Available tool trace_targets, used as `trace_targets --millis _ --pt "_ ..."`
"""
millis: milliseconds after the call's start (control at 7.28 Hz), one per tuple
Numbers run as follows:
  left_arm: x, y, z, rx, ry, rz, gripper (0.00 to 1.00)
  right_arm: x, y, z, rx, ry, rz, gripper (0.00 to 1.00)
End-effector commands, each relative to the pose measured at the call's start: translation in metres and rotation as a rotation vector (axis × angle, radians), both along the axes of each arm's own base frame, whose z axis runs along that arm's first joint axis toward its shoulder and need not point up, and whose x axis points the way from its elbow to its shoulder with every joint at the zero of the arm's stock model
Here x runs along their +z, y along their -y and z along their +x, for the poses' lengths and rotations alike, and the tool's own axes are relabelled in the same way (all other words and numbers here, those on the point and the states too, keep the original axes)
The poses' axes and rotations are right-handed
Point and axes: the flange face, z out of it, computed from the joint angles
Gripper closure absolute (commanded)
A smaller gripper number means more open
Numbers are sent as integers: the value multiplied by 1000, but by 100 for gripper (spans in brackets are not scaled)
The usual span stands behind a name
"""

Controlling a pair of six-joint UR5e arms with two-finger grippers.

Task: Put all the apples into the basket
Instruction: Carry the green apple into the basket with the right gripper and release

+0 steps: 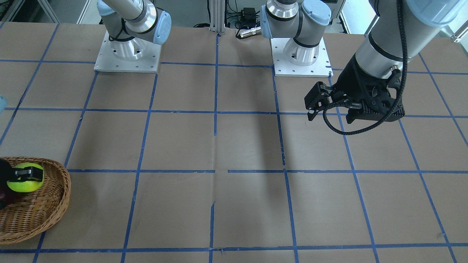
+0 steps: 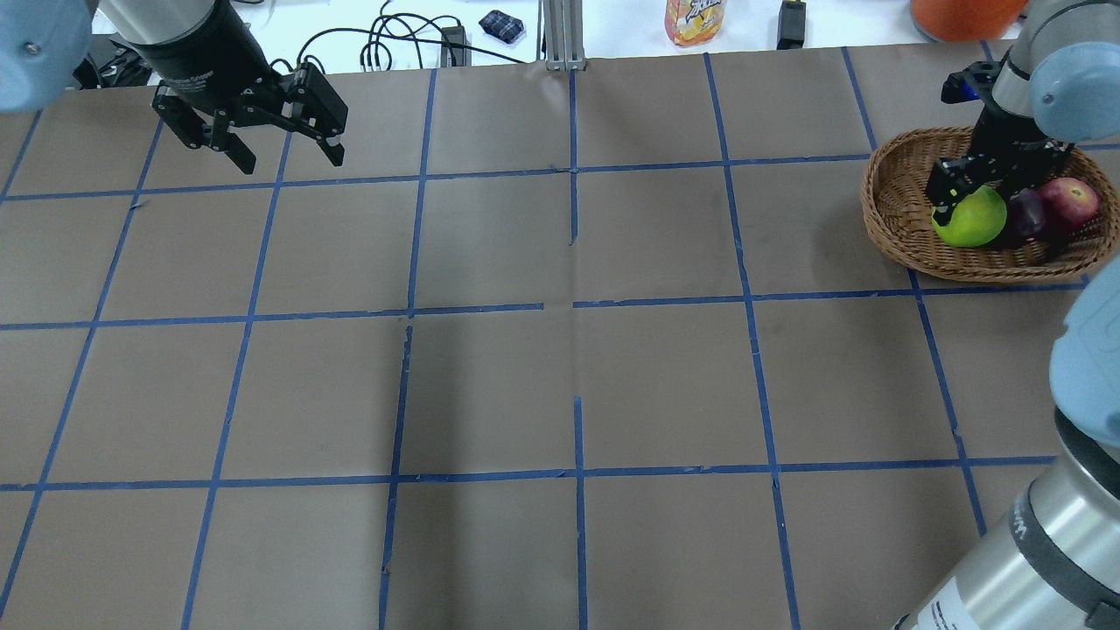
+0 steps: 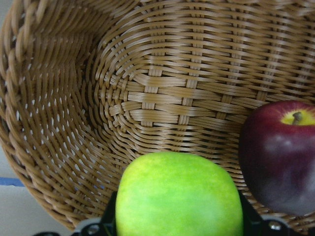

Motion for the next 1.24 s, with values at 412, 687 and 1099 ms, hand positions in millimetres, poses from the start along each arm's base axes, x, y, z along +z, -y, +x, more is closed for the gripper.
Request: trace_targets --millis 412,687,1099 --pt "11 -51 -53 30 12 104 0 19 6 -3 5 8 23 0" --pt "28 -62 -51 34 16 78 0 88 -13 22 10 37 48 0" --pt "24 -53 -1 87 109 99 0 154 -39 135 -189 53 -18 0"
